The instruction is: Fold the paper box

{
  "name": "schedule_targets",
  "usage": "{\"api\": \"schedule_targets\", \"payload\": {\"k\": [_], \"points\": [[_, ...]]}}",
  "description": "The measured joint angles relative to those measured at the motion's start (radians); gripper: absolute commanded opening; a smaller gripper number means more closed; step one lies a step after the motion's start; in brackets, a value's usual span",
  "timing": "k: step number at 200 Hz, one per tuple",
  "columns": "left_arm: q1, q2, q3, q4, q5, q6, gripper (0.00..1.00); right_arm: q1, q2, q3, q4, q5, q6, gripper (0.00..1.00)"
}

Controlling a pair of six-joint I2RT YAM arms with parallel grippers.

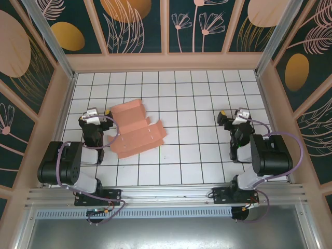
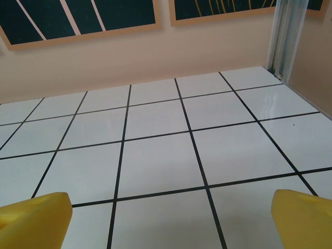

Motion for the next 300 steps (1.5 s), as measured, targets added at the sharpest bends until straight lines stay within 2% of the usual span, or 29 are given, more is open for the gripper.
{"api": "schedule_targets", "payload": {"k": [177,212,256,277,300], "points": [[0.000,-0.023,-0.006,-0.008,-0.016,-0.002,0.99,0.000,-0.016,-0.002,-0.012,0.008,0.002,0.99],[0.000,-0.185,0.037,-0.177,-0.029,-0.023,0.99,0.000,-0.169,-0.003,-0.101,0.056,0.018,0.99],[0.000,-0.243,0.212,-0.452,-0.011,-0.160,0.99,0.011,-0.286,0.165,-0.424,0.078,0.094,0.99],[0.000,-0.240,0.270,-0.618,0.019,-0.272,0.99,0.060,-0.286,0.258,-0.567,0.079,0.108,0.99],[-0.004,-0.214,0.367,-0.805,0.067,-0.372,0.99,0.156,-0.248,0.380,-0.727,0.102,0.101,0.99]]}}
